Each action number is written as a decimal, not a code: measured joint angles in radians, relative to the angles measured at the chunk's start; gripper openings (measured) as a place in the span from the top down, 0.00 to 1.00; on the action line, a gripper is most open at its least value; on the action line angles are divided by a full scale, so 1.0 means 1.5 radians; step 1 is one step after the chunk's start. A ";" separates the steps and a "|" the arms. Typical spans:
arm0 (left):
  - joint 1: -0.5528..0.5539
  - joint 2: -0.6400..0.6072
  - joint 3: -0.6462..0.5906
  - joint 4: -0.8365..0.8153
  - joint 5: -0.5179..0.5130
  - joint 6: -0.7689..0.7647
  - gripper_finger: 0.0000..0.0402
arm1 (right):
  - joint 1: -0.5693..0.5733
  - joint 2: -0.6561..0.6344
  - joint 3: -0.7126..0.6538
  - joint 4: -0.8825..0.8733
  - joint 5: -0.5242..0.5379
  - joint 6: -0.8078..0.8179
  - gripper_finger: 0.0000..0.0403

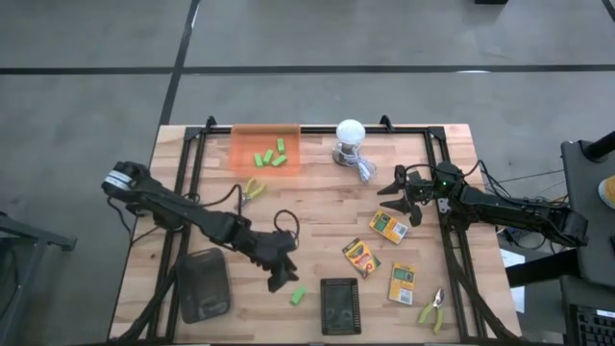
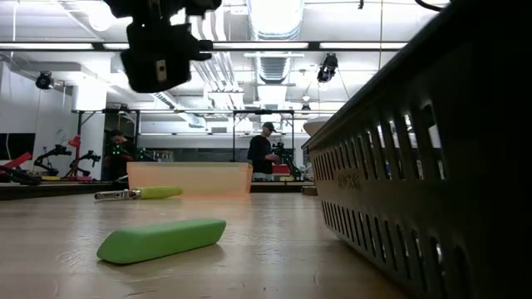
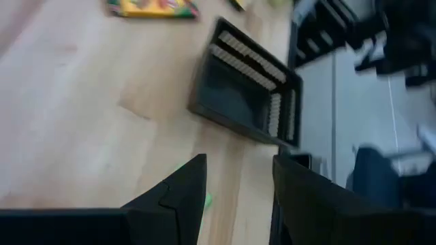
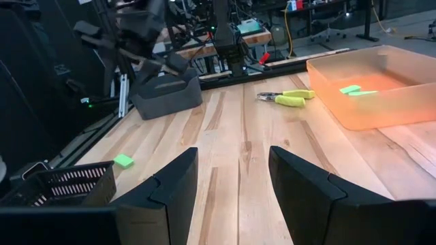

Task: Pick & Place School Supplies
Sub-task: Put the green eraser into the orange bin

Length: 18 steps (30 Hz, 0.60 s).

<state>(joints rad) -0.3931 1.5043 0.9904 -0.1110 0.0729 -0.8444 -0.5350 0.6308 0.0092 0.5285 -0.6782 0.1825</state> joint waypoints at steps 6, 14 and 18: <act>-0.021 0.038 0.033 -0.066 -0.029 -0.044 0.57 | 0.000 0.000 0.000 0.000 0.000 0.000 0.56; -0.026 0.116 0.156 -0.234 -0.026 -0.104 0.57 | 0.000 0.000 0.000 0.000 0.000 0.000 0.56; -0.025 0.171 0.235 -0.315 -0.026 -0.136 0.57 | 0.000 0.000 0.000 0.000 0.000 0.000 0.56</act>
<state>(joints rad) -0.4303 1.7613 1.3430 -0.5837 0.0339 -1.0489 -0.5352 0.6308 0.0090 0.5285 -0.6781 0.1825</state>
